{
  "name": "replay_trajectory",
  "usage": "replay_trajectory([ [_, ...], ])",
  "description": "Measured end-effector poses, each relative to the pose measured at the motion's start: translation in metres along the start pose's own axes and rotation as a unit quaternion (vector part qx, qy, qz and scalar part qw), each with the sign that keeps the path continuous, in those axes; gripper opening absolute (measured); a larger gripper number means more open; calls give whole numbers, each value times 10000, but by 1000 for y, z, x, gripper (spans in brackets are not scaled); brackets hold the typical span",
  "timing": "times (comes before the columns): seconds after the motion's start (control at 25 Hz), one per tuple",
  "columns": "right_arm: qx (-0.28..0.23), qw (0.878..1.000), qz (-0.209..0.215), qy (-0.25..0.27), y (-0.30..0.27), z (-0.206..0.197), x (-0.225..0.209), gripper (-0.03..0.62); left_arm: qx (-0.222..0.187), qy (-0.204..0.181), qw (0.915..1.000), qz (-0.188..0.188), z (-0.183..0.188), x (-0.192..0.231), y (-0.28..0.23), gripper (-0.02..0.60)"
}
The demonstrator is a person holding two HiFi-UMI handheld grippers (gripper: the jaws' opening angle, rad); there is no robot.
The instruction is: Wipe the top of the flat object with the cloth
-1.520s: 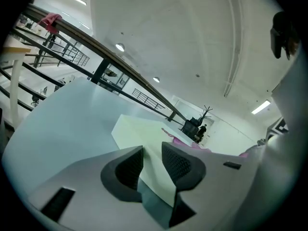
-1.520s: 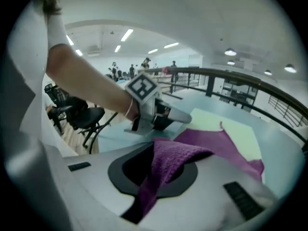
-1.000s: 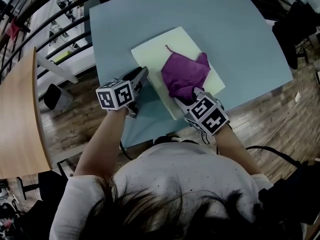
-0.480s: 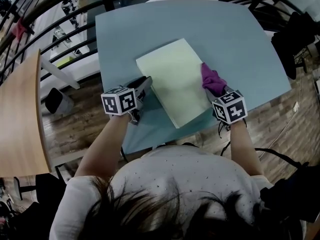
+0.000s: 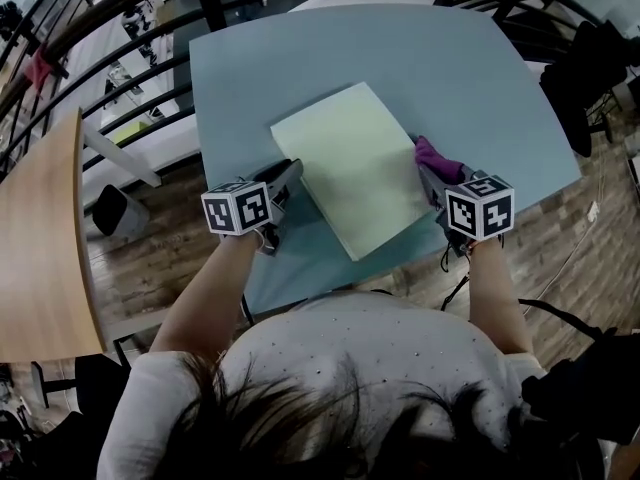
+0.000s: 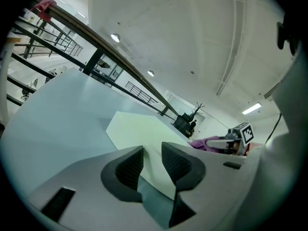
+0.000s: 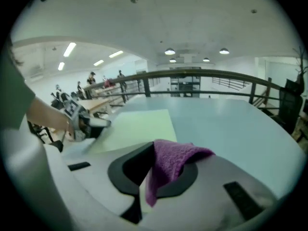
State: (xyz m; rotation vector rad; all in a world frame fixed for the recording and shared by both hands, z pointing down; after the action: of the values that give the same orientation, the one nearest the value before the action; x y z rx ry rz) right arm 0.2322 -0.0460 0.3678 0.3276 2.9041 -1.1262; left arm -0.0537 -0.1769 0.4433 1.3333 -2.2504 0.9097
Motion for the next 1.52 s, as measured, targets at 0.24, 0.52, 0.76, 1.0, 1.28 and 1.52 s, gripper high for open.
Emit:
replay_trajectory([
  [0.24,-1128,9717,1658,1247,58,90,89,18,1,-5,10000,14,3,-2,-2,121],
  [0.52,173,9483,2649,1740,6,8,163,18,-23,-13,10000,-7,0,-1,0,118],
  [0.76,1127,9405,2334,2197,-21,-40,167,18,-12,-55,10000,-2,1,0,-1,118],
  [1.0,1233,9448,2273,2014,-18,-42,145,18,33,-75,10000,-45,0,0,-2,120],
  [1.28,1227,9528,2094,1827,-15,-40,105,18,68,-141,9998,-87,1,1,-3,119],
  [1.52,1154,9655,1753,1540,-6,-42,62,18,71,-106,9999,-110,-1,-2,-2,118],
])
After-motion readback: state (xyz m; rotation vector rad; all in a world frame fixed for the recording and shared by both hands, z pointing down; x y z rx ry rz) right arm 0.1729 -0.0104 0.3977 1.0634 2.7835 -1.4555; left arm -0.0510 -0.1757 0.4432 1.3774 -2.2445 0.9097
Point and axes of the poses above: the fingertips, and each gripper's own axes: y backward along the fingers, x to its left, z out of its top, the point moved 7 cm from there along y, backward along the fingers, and after that the axes turned 2 degrees about x, right-handed, at the moved point
